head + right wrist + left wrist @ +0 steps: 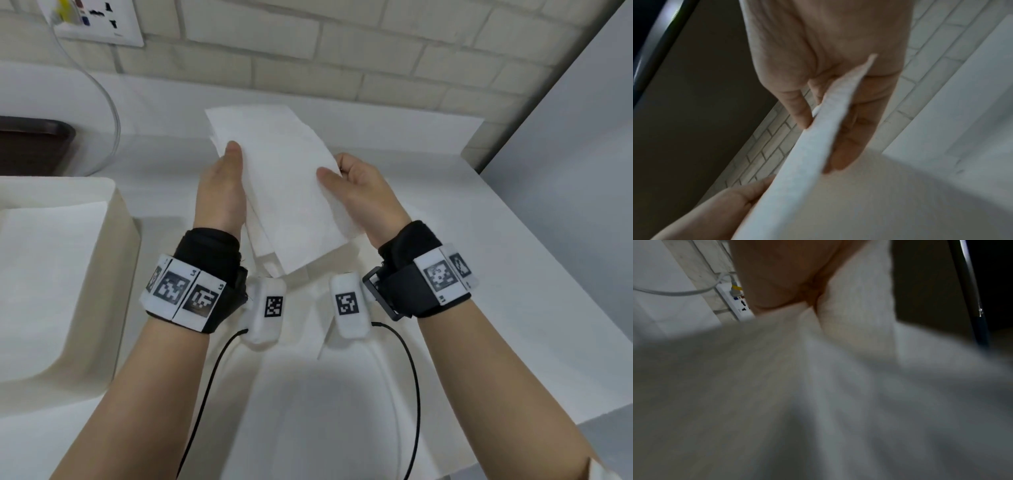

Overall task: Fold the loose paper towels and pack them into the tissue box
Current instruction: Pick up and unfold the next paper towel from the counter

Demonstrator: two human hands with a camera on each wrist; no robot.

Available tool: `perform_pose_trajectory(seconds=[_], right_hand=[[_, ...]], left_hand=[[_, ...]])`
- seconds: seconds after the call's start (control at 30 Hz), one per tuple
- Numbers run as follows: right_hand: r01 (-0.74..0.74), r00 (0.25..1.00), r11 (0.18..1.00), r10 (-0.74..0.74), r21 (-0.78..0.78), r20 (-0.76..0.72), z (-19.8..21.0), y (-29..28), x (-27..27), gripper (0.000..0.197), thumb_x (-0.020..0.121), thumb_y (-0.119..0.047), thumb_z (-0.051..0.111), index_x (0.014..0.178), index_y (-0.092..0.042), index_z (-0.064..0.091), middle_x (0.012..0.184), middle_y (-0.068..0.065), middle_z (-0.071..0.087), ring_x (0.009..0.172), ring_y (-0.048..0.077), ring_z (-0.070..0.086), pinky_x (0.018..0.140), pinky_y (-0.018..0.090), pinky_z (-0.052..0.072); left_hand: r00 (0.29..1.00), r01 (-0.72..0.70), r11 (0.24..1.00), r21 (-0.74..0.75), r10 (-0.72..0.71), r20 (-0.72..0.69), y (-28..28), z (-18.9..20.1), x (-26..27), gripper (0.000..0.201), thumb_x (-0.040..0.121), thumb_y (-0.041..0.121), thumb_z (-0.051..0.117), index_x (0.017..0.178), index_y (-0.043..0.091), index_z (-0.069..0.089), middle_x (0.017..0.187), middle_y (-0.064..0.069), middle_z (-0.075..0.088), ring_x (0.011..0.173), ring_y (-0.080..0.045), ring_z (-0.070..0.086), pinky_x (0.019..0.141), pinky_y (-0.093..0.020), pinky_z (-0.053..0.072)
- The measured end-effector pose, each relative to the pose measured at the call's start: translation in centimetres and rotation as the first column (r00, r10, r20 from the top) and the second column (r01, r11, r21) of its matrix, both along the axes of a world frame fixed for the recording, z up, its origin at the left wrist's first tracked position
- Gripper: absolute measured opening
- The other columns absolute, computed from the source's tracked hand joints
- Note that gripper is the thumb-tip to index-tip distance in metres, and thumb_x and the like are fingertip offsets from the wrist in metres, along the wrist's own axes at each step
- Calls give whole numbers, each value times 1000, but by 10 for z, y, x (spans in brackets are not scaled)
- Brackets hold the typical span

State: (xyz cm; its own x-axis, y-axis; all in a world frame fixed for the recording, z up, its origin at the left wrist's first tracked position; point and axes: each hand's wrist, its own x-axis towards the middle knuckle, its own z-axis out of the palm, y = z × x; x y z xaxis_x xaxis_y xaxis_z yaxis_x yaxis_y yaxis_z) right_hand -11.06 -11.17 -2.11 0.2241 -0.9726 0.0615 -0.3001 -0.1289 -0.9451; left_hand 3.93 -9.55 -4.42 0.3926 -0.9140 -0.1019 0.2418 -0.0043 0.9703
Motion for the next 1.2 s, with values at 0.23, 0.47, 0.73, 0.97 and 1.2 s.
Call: perform_pose_trajectory(seconds=[0.23, 0.47, 0.73, 0.97, 1.2], right_hand=[[-52, 963, 998, 43, -25, -267, 2, 3, 9, 21, 98, -22, 38, 95, -7, 52, 97, 8, 60, 88, 20, 57, 79, 30, 45], [109, 694, 987, 7, 114, -720, -26, -18, -30, 38, 89, -38, 55, 113, -11, 44, 118, 9, 51, 102, 22, 50, 80, 28, 40], [128, 392, 965, 164, 230, -905, -52, -24, -35, 66, 79, -36, 68, 130, -8, 37, 130, 12, 45, 118, 28, 46, 91, 33, 44], [105, 716, 968, 85, 227, -693, -53, -27, -30, 57, 84, -13, 63, 137, -9, 40, 137, 9, 45, 115, 22, 51, 90, 29, 44], [-6, 992, 978, -21, -207, -127, 4, -11, -32, 33, 78, 9, 61, 70, -23, 56, 73, -9, 56, 64, -3, 53, 63, 14, 43]], left_hand=[[1000, -1, 1000, -25, 0, -10, -1, -9, -5, 34, 96, 37, 45, 103, 7, 60, 77, 6, 55, 79, -16, 55, 75, -28, 46], [980, -140, 986, -93, 152, 132, -1, -17, 24, 24, 92, 15, 53, 114, 7, 58, 92, 8, 62, 83, -5, 62, 72, -13, 50], [952, -74, 996, -42, 84, 293, -2, -30, 33, 49, 82, 17, 60, 128, 11, 46, 122, -2, 59, 110, -19, 58, 97, -38, 47], [943, -67, 994, -89, 92, 321, 6, -34, 38, 89, 76, 10, 58, 144, 37, 8, 149, -3, 31, 134, -19, 36, 113, -39, 31], [872, -94, 986, -136, 148, 466, 10, -25, 41, 51, 80, -13, 39, 115, 16, 62, 114, 11, 56, 110, 2, 46, 103, -11, 32]])
